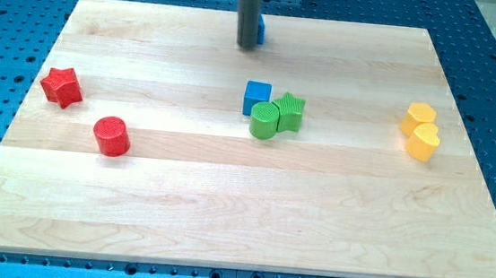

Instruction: Move the cube to the bottom of the triangle

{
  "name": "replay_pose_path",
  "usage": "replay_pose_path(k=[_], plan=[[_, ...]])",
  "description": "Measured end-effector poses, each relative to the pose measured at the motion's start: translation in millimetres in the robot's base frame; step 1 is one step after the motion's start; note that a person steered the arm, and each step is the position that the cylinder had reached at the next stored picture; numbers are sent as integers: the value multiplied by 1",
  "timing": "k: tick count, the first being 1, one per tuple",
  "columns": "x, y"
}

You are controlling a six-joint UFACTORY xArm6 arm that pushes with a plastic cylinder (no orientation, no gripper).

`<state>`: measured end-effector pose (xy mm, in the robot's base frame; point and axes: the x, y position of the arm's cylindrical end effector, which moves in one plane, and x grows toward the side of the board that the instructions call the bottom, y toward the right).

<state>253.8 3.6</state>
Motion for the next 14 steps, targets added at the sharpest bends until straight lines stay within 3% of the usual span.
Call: replay_pose_path(k=[2,3,4,5,6,7,8,9,10,11,12,14], plan=[[39,17],[80,74],[128,20],[183,26],[195,6],[233,-21],[210,-39],[161,-11],[159,-4],[206,-15],[188,-50],[92,23]])
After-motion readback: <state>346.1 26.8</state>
